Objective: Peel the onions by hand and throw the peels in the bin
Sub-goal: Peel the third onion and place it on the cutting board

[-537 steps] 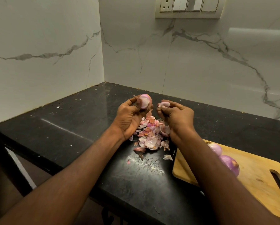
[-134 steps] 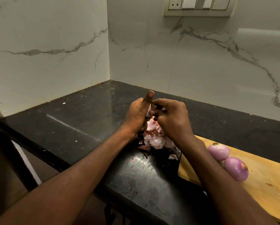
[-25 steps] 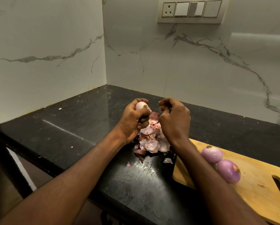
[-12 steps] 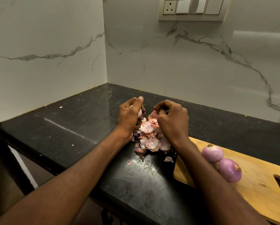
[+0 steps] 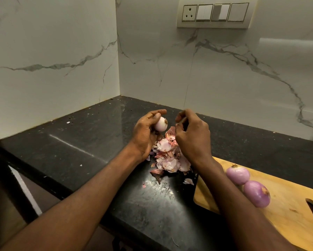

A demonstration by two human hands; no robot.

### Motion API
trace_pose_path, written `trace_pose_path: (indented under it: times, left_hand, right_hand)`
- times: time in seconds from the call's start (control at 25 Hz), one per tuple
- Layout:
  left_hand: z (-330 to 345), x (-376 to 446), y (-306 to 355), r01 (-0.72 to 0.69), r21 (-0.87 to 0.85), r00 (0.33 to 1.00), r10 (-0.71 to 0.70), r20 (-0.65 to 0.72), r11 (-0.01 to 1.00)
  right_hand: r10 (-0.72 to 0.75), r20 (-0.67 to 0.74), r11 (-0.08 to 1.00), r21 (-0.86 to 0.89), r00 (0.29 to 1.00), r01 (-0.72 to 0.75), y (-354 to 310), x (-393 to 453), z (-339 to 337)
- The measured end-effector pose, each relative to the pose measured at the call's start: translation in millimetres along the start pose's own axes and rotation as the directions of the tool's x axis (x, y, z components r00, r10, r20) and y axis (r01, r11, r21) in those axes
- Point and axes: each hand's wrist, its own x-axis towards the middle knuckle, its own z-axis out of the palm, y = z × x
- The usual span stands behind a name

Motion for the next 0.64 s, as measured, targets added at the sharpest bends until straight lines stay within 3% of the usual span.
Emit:
trace_pose_path:
  times: [0.16, 0.36, 0.64]
  left_hand:
    - [-2.1, 1.0, 2.7, 0.024, -0.116, 0.999, -0.027, -0.026, 0.993]
    - [0.5, 0.5, 1.1, -0.001, -0.078, 1.0, 0.003, 0.027, 0.997]
    - [-0.1, -1.6, 3.0, 0.028, -0.14, 0.988, -0.006, 0.154, 0.99]
  right_hand:
    - [0.042, 0.019, 0.996, 0.072, 0.999, -0.043, -2.6, -0.5, 1.8]
    - [0.057, 0.016, 0.957, 0.282, 0.998, -0.059, -3.9, -0.1, -0.2]
    - [-0.02, 0.083, 0.986, 0.168, 0.996, 0.006, -4.0, -0.6, -2.2]
